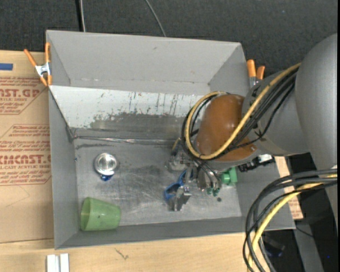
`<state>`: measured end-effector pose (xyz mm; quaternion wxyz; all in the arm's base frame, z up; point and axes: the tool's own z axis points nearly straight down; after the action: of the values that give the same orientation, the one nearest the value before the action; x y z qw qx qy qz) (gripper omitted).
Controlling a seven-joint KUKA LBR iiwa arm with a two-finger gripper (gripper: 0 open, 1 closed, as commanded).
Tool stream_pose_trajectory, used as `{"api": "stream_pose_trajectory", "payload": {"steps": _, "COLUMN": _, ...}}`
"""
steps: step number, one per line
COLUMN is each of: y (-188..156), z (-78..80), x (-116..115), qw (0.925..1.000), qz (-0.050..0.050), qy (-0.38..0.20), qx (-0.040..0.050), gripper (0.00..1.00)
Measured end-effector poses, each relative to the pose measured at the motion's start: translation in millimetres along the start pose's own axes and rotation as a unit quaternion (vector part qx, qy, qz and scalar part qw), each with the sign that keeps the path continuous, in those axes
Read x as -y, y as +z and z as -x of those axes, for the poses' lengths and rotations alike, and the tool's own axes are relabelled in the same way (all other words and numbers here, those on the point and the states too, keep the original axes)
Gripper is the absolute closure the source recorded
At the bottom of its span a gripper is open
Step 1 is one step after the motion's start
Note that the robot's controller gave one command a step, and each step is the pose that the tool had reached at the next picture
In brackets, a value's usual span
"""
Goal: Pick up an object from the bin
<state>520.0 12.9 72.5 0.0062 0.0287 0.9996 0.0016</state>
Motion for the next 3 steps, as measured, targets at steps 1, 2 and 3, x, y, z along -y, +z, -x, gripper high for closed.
{"api": "stream_pose_trajectory", "payload": {"steps": 1, "y": 0.0, "z": 16.9, "x": 10.5, "qw": 0.9878, "qz": 0.0, "qy": -0.155, "qx": -0.0067, "gripper": 0.0}}
{"api": "stream_pose_trajectory", "payload": {"steps": 2, "y": -1.2, "z": 18.6, "x": -6.4, "qw": 0.9748, "qz": -0.003, "qy": -0.223, "qx": -0.0012, "gripper": 0.0}}
{"api": "stream_pose_trajectory", "payload": {"steps": 3, "y": -2.1, "z": 13.2, "x": 9.8, "qw": 0.9732, "qz": 0.001, "qy": -0.23, "qx": 0.0038, "gripper": 0.0}}
